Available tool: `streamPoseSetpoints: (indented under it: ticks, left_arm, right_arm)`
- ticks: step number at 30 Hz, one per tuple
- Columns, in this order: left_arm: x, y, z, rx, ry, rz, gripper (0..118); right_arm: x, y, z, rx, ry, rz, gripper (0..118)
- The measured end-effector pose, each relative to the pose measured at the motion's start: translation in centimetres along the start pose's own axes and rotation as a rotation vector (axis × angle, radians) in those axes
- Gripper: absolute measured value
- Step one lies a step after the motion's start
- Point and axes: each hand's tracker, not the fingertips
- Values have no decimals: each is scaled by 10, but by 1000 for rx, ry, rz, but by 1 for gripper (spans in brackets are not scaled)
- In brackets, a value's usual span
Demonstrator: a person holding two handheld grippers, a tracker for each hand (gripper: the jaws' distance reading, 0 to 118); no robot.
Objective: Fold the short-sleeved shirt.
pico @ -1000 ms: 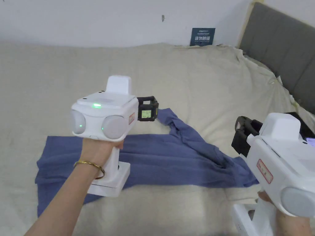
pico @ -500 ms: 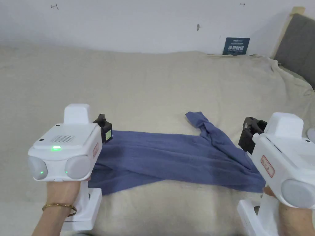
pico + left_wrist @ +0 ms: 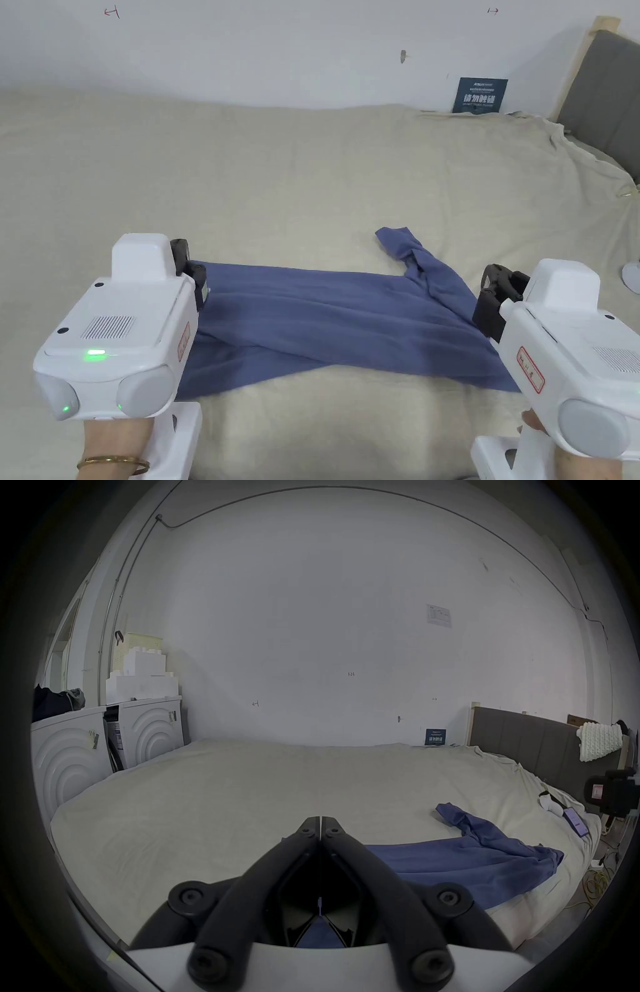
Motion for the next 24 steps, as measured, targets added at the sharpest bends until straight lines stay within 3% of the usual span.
streamPoseSetpoints:
  ticks: [9, 10, 11, 12, 13, 14, 20, 24]
  left_arm:
    - [5, -1, -8, -17, -21, 12, 0]
    - [5, -1, -9, -19, -23, 13, 0]
    - [7, 0, -9, -20, -24, 12, 0]
    - [7, 0, -11, -23, -24, 11, 0]
    - [6, 1, -14, -27, -25, 9, 0]
    - [6, 1, -17, -28, -27, 9, 0]
    - [8, 5, -30, -34, -26, 15, 0]
    - [8, 7, -42, -42, -20, 29, 0]
  right_arm:
    - [23, 29, -38, -117, 7, -15, 5]
    - [28, 38, -51, -160, 13, -1, 18]
    - [33, 46, -63, -191, 24, -4, 41]
    - [38, 52, -76, -233, 30, -11, 78]
    - [41, 59, -91, -270, 23, -19, 100]
    - [45, 65, -106, -311, 19, -32, 106]
    - [53, 65, -196, -592, -23, 153, 106]
    - [65, 40, -247, -786, -38, 63, 106]
